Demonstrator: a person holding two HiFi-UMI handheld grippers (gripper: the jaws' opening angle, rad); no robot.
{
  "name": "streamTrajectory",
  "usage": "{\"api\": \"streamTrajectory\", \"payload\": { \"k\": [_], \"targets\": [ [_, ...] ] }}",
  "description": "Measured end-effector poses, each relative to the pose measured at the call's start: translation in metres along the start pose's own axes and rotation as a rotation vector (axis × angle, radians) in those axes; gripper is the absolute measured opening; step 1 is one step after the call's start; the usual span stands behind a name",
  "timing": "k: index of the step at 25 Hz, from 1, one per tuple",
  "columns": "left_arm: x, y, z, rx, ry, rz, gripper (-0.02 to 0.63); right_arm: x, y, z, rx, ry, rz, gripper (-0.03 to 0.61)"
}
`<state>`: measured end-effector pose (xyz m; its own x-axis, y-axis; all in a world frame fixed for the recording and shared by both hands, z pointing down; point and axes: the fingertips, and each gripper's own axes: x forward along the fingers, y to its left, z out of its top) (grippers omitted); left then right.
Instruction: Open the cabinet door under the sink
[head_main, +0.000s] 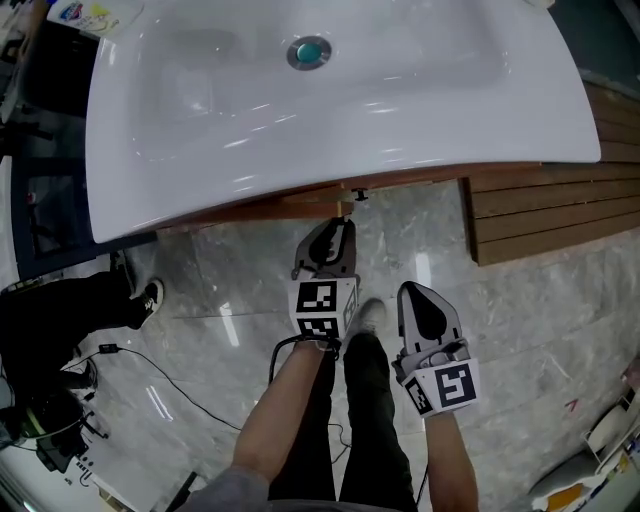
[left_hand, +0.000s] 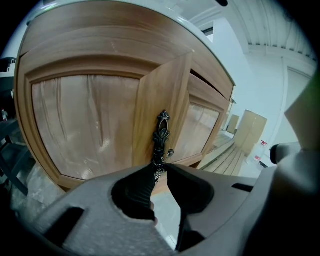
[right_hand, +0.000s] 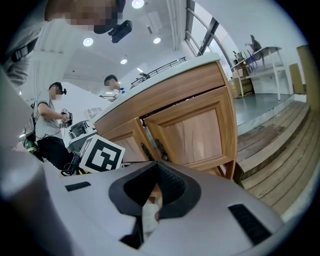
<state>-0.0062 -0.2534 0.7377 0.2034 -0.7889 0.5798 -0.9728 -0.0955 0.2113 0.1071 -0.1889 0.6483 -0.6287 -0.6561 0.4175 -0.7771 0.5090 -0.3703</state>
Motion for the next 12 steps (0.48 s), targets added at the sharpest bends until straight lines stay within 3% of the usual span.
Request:
{"api": "streamTrajectory", "payload": {
  "k": [12],
  "targets": [
    [-0.020, -0.002, -0.014, 0.066, 0.018, -0.061, 0.083, -0.017, 0.015, -0.017, 0.043, -0.022, -0.043, 0.009]
  ]
}}
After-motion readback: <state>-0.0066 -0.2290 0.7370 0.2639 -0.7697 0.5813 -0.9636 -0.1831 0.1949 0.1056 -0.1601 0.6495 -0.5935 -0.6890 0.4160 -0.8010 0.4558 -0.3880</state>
